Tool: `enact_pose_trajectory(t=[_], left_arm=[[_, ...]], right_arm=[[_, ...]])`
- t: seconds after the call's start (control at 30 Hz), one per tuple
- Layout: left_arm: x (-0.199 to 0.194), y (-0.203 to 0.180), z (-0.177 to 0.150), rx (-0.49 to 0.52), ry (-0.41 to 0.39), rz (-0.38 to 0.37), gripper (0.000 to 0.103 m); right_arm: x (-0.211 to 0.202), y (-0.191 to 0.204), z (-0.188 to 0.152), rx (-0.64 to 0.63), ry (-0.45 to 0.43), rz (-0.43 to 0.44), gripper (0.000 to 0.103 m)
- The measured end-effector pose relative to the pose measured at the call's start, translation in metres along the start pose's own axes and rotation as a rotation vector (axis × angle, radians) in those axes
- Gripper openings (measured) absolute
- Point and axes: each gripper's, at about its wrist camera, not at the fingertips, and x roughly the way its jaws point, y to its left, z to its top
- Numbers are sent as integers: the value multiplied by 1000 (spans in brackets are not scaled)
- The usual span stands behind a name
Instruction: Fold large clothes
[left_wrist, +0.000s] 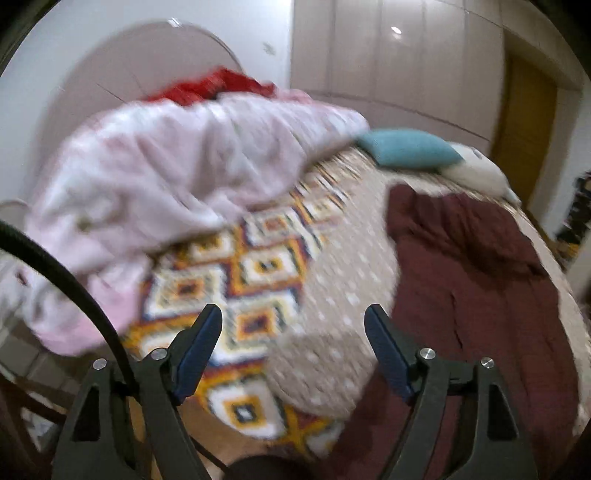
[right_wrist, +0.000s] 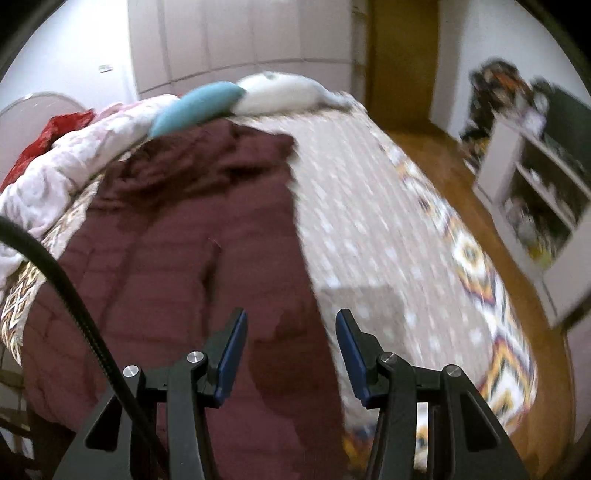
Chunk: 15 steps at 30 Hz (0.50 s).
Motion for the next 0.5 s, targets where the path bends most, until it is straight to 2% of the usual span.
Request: enact_pose_trajectory(t=[0.13, 0.27, 0.37, 0.5], left_arm=[[29, -3, -25, -18, 107, -162, 78], [71, 0, -43, -127, 224, -287, 78], [98, -1, -49, -192, 289, -361, 76], [118, -14, -49, -189, 327, -423, 76]], right_arm=[[3, -37, -35, 101, 35, -22, 53], [9, -68, -58, 212, 64, 6, 54], [18, -88, -70, 312, 80, 83, 54], [29, -100, -76, 420, 78, 204, 54]])
